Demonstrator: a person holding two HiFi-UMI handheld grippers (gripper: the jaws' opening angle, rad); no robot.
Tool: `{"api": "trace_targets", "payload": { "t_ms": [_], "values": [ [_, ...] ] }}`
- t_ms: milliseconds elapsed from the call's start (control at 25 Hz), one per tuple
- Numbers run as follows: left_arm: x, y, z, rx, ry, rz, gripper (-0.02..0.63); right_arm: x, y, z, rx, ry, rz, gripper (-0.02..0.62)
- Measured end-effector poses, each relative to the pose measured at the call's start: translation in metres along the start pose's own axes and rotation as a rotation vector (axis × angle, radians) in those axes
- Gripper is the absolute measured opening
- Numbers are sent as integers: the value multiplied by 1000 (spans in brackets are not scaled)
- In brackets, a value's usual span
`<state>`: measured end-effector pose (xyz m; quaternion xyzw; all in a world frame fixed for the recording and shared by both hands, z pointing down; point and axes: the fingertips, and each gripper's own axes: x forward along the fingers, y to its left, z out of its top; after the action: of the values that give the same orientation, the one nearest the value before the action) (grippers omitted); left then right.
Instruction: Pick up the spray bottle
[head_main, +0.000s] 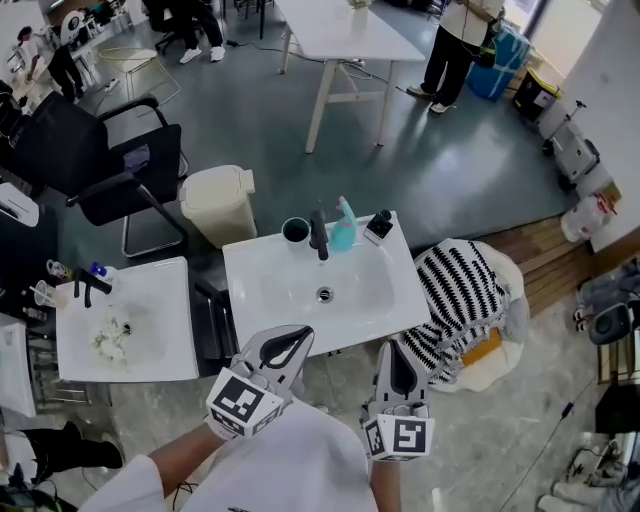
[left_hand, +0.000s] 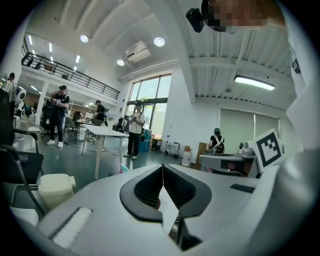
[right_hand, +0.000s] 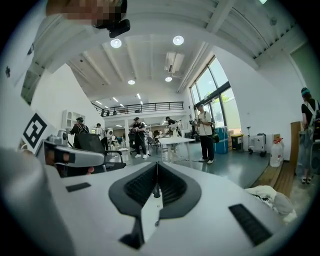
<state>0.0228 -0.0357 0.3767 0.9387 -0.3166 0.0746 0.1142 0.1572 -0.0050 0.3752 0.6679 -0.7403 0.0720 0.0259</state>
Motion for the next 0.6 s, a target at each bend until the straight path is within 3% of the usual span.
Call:
{"api": "trace_targets", "payload": {
  "t_ms": [280,600],
  "values": [
    [21,35,-4,-13,2,-37,6,36,4,-10,6,16,-40,6],
    [34,49,-7,-17,15,-16,6,56,1,-24,-12,64,-10,6]
  ]
}}
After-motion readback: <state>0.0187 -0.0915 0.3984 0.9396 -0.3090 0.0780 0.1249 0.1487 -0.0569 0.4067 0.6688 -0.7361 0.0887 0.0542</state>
